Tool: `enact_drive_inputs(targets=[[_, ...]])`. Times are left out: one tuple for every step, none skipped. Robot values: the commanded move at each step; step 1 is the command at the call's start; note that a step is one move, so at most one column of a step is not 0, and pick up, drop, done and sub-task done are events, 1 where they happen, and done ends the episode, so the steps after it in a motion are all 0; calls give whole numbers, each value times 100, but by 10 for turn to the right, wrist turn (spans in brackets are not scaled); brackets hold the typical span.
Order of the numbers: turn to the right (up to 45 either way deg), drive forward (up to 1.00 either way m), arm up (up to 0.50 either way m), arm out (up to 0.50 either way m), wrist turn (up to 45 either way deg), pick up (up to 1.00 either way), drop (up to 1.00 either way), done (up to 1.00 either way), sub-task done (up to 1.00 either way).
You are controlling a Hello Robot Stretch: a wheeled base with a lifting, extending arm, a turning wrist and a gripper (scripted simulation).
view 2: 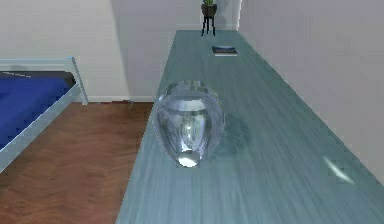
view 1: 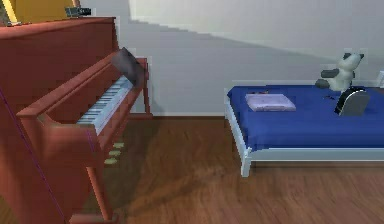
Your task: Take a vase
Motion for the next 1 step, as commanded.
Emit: enact_drive_inputs(targets=[[0,0,50,0,0,0,0,0,0]])
